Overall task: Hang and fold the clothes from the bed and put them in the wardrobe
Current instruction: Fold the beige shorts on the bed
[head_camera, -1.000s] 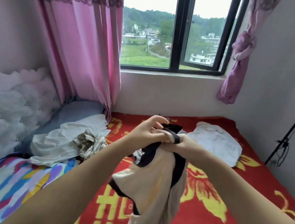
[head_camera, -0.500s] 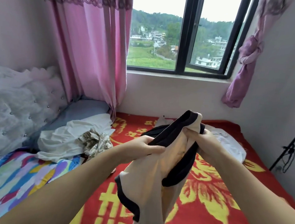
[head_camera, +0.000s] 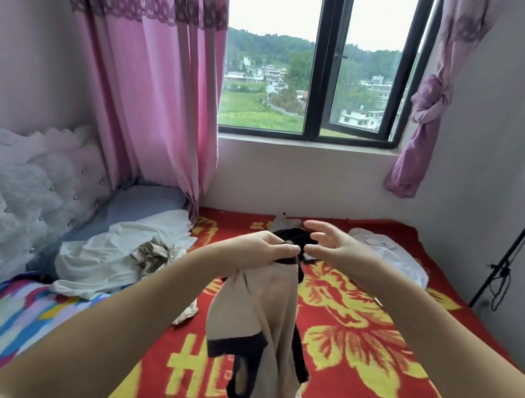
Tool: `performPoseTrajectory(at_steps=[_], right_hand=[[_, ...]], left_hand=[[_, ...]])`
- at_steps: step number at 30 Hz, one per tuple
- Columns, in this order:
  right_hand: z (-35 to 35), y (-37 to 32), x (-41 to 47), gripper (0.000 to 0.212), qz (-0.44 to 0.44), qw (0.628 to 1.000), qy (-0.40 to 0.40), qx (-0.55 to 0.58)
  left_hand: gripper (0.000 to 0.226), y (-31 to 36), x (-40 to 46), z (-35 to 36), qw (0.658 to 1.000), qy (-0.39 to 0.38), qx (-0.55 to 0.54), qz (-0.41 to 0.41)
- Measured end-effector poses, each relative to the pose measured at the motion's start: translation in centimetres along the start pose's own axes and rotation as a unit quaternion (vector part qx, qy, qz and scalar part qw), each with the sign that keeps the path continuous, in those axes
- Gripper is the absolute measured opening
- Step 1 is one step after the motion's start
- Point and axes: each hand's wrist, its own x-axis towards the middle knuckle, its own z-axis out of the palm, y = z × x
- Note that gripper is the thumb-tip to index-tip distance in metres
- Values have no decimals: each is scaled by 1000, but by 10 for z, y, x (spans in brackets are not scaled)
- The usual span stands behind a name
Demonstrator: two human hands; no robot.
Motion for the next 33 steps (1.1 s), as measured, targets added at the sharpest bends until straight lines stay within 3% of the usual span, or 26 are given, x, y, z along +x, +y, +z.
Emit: performPoseTrajectory(at_steps=[2, 4, 7, 9, 13, 16, 21, 24, 28, 31, 33], right_hand=[[4, -9, -6, 29, -20, 996, -82, -29], [10, -12, -9, 26, -14, 991, -125, -45], [19, -14, -9, 26, -35, 991, -125, -44], [22, -14, -7, 19, -58, 992, -108, 29], [22, -19, -5, 17, -73, 980, -140, 125], [19, -20, -1, 27, -58, 974, -204, 84], [25, -24, -3, 20, -57, 962, -265, 25], [29, -22, 2, 17, -69, 976, -203, -28], [20, -16, 16, 22, -98, 974, -1, -204], [8, -17, 23, 9, -77, 944, -22, -320], [2, -18, 26, 9, -48, 899, -29, -434]], left_hand=[[41, 15, -5, -4, 997, -47, 49, 20], [39, 29, -9, -9, 992, -64, 99, 33], [44, 38, -13, -18, 984, -71, 159, 47], [42, 37, -16, -26, 979, -72, 184, 53], [44, 37, -24, -37, 979, -77, 168, 83], [34, 40, -26, -46, 976, -61, 161, 131], [30, 37, -25, -57, 975, -51, 159, 147], [25, 33, -19, -60, 974, -36, 176, 137], [16, 20, -11, -62, 947, -5, 311, 82], [14, 13, -4, -55, 936, 15, 346, 61], [20, 15, 0, -51, 935, 18, 348, 70]])
